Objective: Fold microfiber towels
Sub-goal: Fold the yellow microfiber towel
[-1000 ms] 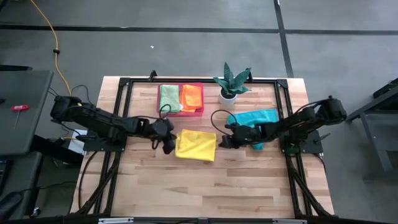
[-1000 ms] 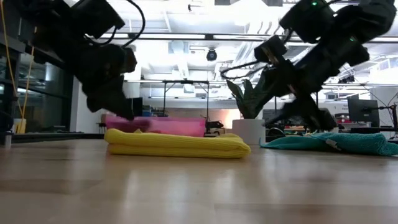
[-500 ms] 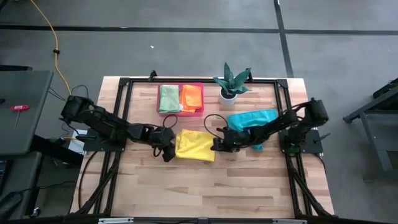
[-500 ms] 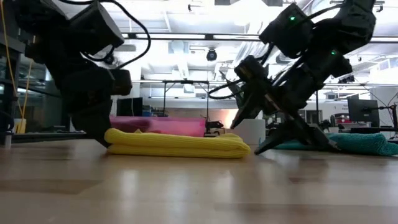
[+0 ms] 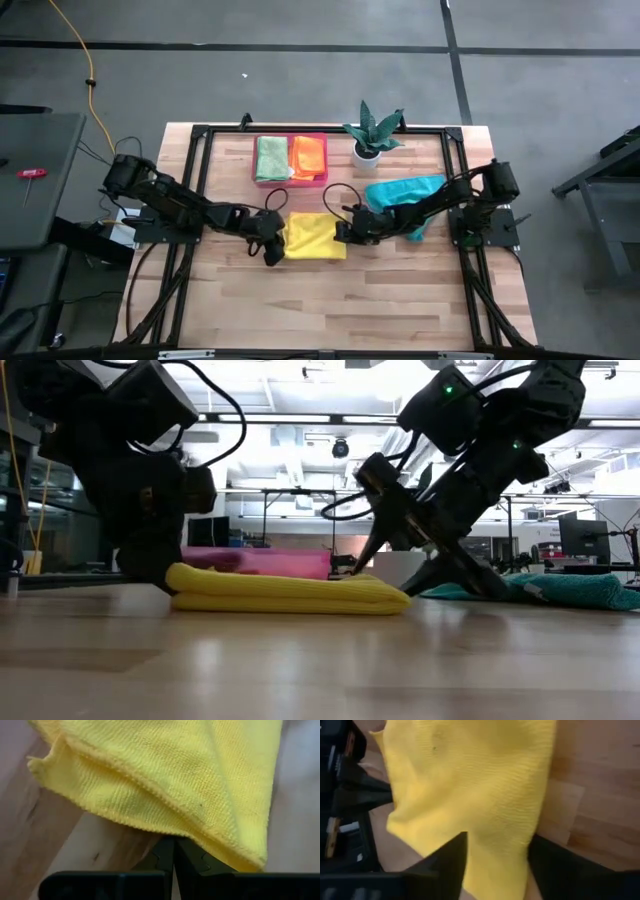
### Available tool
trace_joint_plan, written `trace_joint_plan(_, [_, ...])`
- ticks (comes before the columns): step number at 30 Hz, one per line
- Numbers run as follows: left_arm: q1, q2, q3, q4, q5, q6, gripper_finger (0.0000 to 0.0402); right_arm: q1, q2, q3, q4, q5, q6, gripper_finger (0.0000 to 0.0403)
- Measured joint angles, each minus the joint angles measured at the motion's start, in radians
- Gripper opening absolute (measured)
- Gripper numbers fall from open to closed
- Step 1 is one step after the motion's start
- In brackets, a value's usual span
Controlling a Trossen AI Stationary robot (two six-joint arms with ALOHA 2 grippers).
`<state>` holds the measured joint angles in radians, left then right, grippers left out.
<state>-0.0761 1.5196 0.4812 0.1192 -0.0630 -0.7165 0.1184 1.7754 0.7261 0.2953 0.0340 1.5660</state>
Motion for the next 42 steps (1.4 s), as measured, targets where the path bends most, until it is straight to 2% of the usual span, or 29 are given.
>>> trace_joint_plan(2, [-0.005,0.000,0.000,0.000,0.009,-0.013,0.0000,0.000,-0.001,0.000,-0.012,0.009,-0.002,0.0152])
trace_joint_plan(5, [-0.025,0.000,0.000,0.001,0.007,-0.016,0.0000,-0.002,-0.026,-0.002,-0.056,0.027,-0.025,0.0054])
trace_joint_plan(7, [-0.040,0.000,0.000,0.003,0.008,-0.024,0.0000,-0.002,-0.056,-0.002,-0.097,0.040,-0.054,0.0015])
trace_joint_plan(10, [-0.060,0.000,0.000,0.010,0.006,-0.047,0.0000,-0.006,-0.115,-0.002,-0.205,0.040,-0.075,0.0020])
trace_joint_plan(15, [-0.087,0.000,0.000,0.028,-0.008,-0.077,0.0000,-0.007,-0.255,-0.002,-0.454,0.060,-0.132,0.0006])
trace_joint_plan(21, [-0.099,-0.001,0.000,0.121,-0.037,-0.093,0.0000,-0.007,-0.426,-0.002,-0.817,0.085,-0.151,0.0002])
trace_joint_plan(24, [-0.099,-0.001,0.000,0.184,-0.069,-0.093,0.0000,-0.007,-0.483,-0.002,-0.905,0.095,-0.149,0.0001])
trace_joint_plan(30, [-0.062,-0.001,0.001,0.297,-0.114,-0.075,0.0000,-0.004,-0.484,-0.002,-0.768,0.100,-0.131,0.0001])
trace_joint_plan(42, [0.014,-0.002,0.001,0.328,-0.099,-0.039,0.0000,0.000,-0.280,-0.002,-0.382,0.118,-0.047,0.0000])
